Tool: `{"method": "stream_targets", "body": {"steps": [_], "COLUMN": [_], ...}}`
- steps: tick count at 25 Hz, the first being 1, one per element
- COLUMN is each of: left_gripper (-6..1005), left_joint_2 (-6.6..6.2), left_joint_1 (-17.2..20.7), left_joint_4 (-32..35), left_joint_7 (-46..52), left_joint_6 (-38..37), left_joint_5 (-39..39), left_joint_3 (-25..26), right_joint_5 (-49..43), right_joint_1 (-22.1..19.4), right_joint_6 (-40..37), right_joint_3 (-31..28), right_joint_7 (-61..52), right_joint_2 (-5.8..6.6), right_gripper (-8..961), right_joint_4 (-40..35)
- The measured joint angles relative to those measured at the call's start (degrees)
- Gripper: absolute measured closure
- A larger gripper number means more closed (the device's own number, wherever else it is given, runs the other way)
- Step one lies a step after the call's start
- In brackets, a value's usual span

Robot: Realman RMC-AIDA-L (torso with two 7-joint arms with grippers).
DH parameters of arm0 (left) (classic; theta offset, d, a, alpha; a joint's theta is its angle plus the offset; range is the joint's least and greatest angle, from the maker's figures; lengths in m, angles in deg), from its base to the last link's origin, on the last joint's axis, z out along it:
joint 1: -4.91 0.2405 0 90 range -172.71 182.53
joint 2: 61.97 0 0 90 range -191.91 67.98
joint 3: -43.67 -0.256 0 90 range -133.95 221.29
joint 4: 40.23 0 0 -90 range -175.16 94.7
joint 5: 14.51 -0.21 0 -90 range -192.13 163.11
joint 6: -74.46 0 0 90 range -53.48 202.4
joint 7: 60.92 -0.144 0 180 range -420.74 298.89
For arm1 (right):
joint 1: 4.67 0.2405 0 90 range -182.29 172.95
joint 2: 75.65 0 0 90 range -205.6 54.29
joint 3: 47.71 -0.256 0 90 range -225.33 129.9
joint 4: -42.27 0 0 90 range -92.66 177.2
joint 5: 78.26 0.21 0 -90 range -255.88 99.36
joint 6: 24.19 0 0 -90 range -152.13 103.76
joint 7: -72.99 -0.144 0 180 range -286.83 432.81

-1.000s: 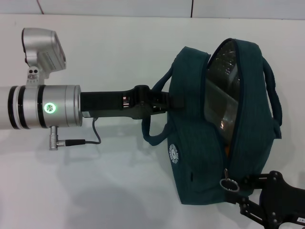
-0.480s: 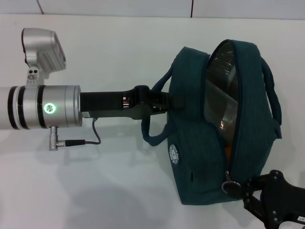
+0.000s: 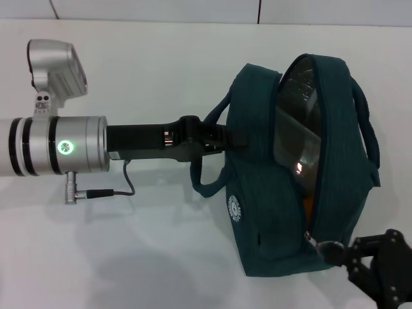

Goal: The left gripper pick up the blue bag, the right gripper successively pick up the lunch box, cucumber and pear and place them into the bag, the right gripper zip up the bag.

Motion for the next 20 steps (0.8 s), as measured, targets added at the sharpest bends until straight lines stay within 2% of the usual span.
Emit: {"method": "stream_targets", "body": {"steps": [5, 14, 20], "left_gripper": [946, 944, 943], "left_joint_2": [-0.08, -0.07, 0.04], "left_joint_1": [0.11, 0.39, 2.89], "left_joint_4": [0.12, -0.01, -0.01], "left_joint_7": [-0.14, -3.97, -8.21], "left_joint_6": [0.01, -1.05, -1.99], "left_joint_5": [0.02, 0.46, 7.06], "left_joint_3": [0.06, 0.30, 0.18], "right_joint_5": [1.85, 4.04, 4.47], "right_joint_1": [-1.00, -0.24, 0.30], "right_joint_6": [-3.25, -5.14, -5.48], "right_joint_3": [-0.62, -0.65, -0.65], "right_joint_7": [0.32, 0.35, 0.39], "right_joint_2": [0.07, 0.04, -0.04], "right_gripper": [935, 936, 936], "right_joint_4": [-0.69, -0.75, -0.84]}}
